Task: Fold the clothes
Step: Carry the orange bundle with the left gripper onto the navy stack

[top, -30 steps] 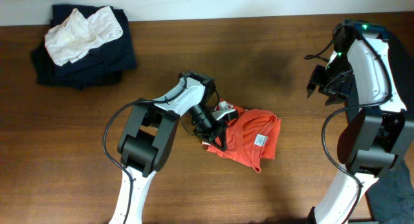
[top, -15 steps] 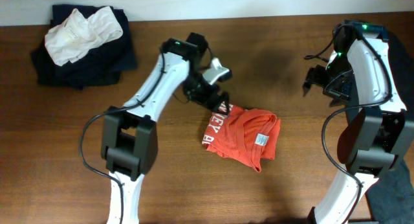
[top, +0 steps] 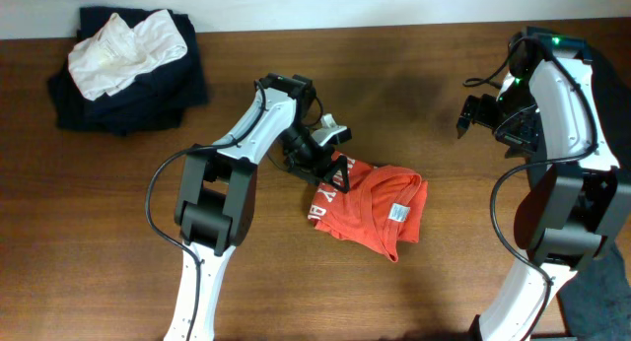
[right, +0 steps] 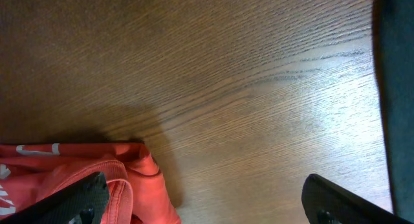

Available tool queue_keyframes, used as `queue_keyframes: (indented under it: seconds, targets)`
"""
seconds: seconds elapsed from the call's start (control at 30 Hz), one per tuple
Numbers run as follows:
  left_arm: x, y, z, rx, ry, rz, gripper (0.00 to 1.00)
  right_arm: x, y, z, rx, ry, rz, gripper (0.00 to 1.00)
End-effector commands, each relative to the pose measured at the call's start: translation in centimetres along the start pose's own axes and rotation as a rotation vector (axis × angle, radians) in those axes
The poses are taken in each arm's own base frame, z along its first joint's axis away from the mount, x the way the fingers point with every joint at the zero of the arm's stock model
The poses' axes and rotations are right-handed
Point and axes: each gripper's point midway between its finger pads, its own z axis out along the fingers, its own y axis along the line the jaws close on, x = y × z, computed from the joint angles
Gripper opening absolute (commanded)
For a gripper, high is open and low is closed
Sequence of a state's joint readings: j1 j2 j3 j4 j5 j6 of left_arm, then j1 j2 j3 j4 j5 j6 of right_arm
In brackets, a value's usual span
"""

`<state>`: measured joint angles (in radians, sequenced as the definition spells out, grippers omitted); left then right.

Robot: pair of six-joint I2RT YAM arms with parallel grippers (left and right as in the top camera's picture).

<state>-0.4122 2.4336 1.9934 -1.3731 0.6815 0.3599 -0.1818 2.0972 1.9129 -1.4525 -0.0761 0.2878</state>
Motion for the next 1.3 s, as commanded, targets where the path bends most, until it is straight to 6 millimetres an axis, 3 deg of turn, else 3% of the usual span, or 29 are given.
queue_keyframes:
  seconds: [0.0,0.13,0.2,0.3,0.33,0.4,0.57,0.67,0.8,0.97,1.1,1.27]
  targets:
    - [0.1,0.7,1.1,0.027,0.017,-0.002,0.67,-0.3,0.1,-0.9,-0.011,-0.030,0.004,0.99]
    - [0.6,3.0,1.2,-0.095,0.051,-0.096,0.01,-0.3,0.1,-0.9,-0.011,-0.030,0.004,0.99]
    - [0.2,3.4,1.0,-0.108,0.033,-0.092,0.00,-0.3,0.1,-0.9,-0.011,-0.030,0.004,0.99]
    - [-0.2,6.9,-1.4,-0.273,-0.001,-0.161,0.01,-0.3,0.1,-0.9,-0.011,-0.030,0.004,0.99]
    - [-0.5,9.1,-4.4,-0.353,-0.041,-0.183,0.00,-0.3,0.1,-0.9,-0.011,-0.030,0.004,0.99]
    - [-0.6,11.6,-8.1,-0.449,-0.093,-0.212,0.01,-0.3,0.1,-0.9,-0.011,-0.030,0.004,0.99]
    - [-1.0,19.1,-19.6,-0.739,-0.305,-0.232,0.01,-0.3,0.1,-0.9,-0.011,-0.030,0.004,0.99]
    - [0.0,22.9,-25.4,-0.912,-0.405,-0.296,0.00,-0.3,0.1,-0.9,-0.011,-0.030,0.004,0.99]
    - [0.6,23.6,-30.2,-0.944,-0.545,-0.383,0.00,-0.3,0.1,-0.9,-0.011,-0.030,0.004,0.99]
    - [0.3,21.6,-37.7,-1.013,-0.744,-0.381,0.00,-0.3,0.1,-0.9,-0.011,-0.030,0.004,0.99]
    - [1.2,21.5,-41.2,-1.031,-0.868,-0.452,0.01,-0.3,0.1,-0.9,-0.011,-0.030,0.004,0.99]
    - [4.5,24.0,-44.5,-1.037,-0.974,-0.582,0.01,-0.3,0.1,-0.9,-0.011,-0.030,0.004,0.99]
